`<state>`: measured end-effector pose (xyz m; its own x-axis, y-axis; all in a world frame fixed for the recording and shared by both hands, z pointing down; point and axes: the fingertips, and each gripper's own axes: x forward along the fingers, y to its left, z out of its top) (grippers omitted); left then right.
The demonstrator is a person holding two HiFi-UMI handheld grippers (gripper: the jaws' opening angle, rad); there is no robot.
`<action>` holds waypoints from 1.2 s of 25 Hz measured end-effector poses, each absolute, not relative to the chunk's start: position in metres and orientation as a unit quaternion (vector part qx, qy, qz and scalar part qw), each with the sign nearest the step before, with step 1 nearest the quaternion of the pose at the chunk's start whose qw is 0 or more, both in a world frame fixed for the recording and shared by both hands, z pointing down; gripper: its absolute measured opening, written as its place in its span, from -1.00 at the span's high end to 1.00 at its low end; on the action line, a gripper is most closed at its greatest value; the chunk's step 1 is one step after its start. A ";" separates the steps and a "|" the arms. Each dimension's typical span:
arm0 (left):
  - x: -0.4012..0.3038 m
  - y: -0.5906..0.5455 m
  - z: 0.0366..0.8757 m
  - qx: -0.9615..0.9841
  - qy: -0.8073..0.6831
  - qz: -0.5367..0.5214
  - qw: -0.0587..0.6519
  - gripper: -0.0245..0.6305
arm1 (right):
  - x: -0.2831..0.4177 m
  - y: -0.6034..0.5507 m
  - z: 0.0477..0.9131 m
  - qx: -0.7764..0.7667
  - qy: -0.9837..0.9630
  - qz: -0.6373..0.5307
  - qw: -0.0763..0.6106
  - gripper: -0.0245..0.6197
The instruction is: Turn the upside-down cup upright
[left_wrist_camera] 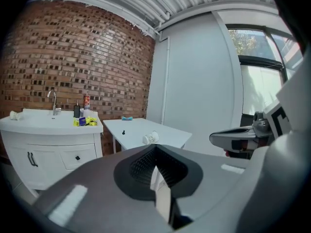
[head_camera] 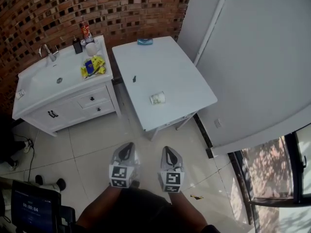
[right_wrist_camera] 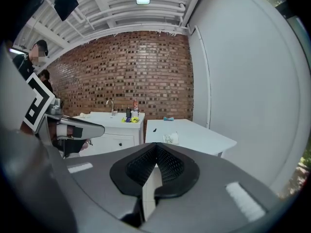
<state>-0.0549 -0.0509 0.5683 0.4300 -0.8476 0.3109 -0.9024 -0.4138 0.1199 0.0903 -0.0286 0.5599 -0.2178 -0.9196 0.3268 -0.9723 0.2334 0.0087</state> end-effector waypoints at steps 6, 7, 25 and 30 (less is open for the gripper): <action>-0.061 -0.091 0.569 0.843 -0.511 0.106 0.132 0.94 | 0.083 -0.070 0.558 0.618 -0.769 0.095 0.138 0.89; -0.063 -0.099 0.567 0.844 -0.510 0.105 0.131 0.94 | 0.081 -0.077 0.558 0.619 -0.767 0.095 0.138 0.89; -0.074 -0.173 0.574 0.853 -0.496 0.100 0.128 0.94 | 0.089 -0.147 0.572 0.651 -0.737 0.106 0.146 0.89; -0.066 -0.186 0.577 0.854 -0.493 0.105 0.128 0.94 | 0.092 -0.158 0.578 0.647 -0.739 0.112 0.148 0.89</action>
